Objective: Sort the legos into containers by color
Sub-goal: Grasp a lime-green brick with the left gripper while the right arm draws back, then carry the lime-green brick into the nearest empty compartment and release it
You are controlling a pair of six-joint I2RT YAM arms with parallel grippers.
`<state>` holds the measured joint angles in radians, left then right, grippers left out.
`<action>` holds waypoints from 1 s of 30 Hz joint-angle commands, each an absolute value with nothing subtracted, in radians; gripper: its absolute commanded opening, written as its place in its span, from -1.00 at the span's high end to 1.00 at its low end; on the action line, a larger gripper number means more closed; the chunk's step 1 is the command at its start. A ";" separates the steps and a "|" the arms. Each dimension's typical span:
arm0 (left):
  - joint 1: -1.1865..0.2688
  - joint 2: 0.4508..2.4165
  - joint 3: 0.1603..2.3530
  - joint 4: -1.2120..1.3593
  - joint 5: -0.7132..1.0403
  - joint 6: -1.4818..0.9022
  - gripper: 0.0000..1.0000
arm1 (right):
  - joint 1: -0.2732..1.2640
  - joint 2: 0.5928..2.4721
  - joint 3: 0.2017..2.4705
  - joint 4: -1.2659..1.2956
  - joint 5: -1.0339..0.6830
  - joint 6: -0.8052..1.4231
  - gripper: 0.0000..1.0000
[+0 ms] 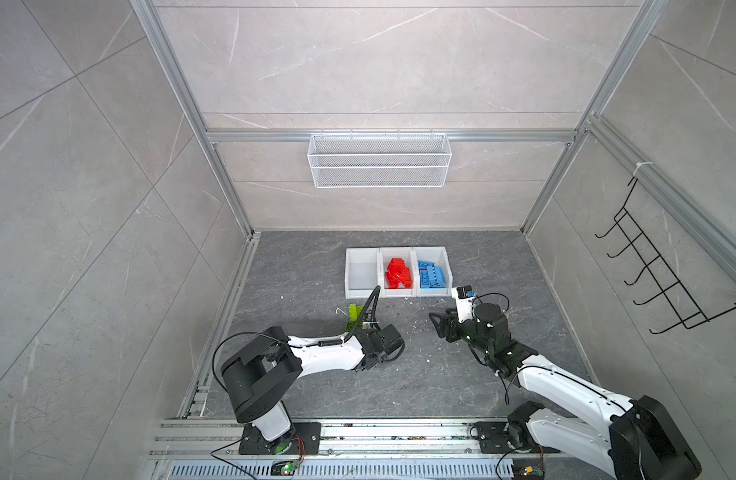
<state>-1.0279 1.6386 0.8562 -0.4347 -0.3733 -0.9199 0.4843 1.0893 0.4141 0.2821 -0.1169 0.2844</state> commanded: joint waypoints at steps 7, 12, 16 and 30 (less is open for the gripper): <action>-1.029 1.561 0.863 -0.567 -0.392 -0.887 0.44 | 0.494 1.110 0.448 0.289 -0.137 0.263 -0.33; -1.027 1.518 0.968 -0.649 -0.411 -0.805 0.47 | 0.494 1.117 0.453 0.285 -0.136 0.260 -0.33; -1.012 1.502 1.079 -0.702 -0.425 -0.716 0.47 | 0.494 1.118 0.454 0.283 -0.133 0.259 -0.33; -0.756 1.568 1.374 -0.635 -0.262 -0.384 0.47 | 0.496 1.122 0.457 0.277 -0.123 0.250 -0.33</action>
<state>-0.7788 1.5425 1.3029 -0.6502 -0.3035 -0.4931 0.4900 1.1206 0.4255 0.2817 -0.1242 0.2691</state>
